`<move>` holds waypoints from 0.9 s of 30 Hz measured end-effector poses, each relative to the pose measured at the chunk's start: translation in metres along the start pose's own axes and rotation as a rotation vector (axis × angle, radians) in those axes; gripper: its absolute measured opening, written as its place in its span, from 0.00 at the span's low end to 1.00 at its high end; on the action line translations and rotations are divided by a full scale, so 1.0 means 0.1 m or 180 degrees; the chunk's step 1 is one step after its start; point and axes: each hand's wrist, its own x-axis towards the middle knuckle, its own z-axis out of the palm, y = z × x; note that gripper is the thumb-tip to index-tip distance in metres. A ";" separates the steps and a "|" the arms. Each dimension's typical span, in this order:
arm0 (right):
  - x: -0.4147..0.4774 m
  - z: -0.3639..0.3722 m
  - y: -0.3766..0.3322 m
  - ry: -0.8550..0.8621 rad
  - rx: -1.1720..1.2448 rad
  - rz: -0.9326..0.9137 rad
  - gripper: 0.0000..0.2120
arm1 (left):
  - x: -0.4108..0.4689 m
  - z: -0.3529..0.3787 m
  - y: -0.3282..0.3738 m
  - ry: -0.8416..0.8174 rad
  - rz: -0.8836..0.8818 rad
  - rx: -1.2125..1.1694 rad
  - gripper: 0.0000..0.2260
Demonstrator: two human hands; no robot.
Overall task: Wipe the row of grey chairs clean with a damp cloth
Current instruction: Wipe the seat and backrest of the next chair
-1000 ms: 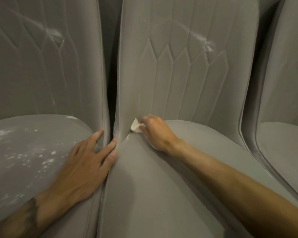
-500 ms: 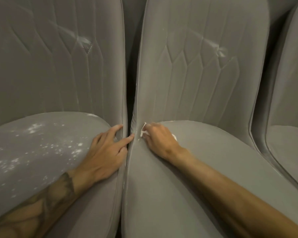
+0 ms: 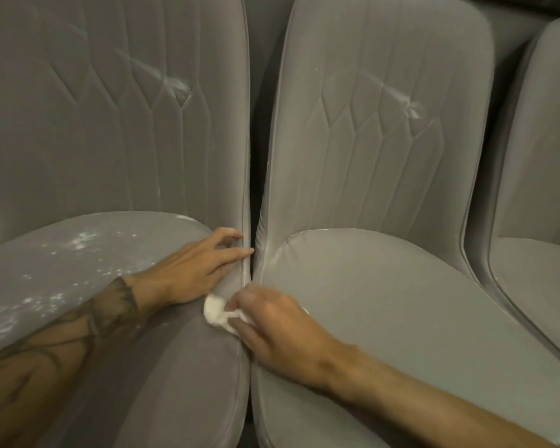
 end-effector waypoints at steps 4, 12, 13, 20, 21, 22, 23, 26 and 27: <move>0.42 -0.28 0.36 0.0453 -0.0206 0.0637 0.09 | -0.03 -0.04 -0.02 -0.0122 -0.0013 -0.0104 0.22; 0.12 0.00 -0.08 -0.0093 -0.0111 -0.0051 0.06 | -0.03 0.09 0.01 0.0252 0.0053 -0.0233 0.18; 0.18 -0.11 0.04 0.0002 -0.0127 0.0061 0.07 | -0.04 0.10 0.02 0.0328 -0.0007 -0.0259 0.18; 0.35 -0.27 0.64 0.0371 -0.0467 0.1170 0.09 | 0.04 0.22 0.17 0.0780 -0.0310 -0.0307 0.19; 0.28 -0.17 0.51 0.0363 -0.0382 0.0771 0.09 | 0.04 0.23 0.17 0.0795 -0.0326 -0.0323 0.20; 0.19 -0.09 0.38 0.0244 -0.0330 0.0275 0.09 | 0.05 0.24 0.18 0.0807 -0.0370 -0.0358 0.22; 0.11 -0.05 0.28 0.0036 -0.0285 -0.0161 0.10 | 0.05 0.25 0.19 0.0806 -0.0431 -0.0410 0.23; 0.12 -0.20 0.54 0.0029 -0.0250 -0.0541 0.11 | 0.04 0.29 0.30 0.0789 -0.0499 -0.0236 0.27; 0.17 -0.32 0.75 0.0017 -0.0355 -0.0339 0.11 | 0.03 0.29 0.34 0.0825 -0.0529 -0.0101 0.28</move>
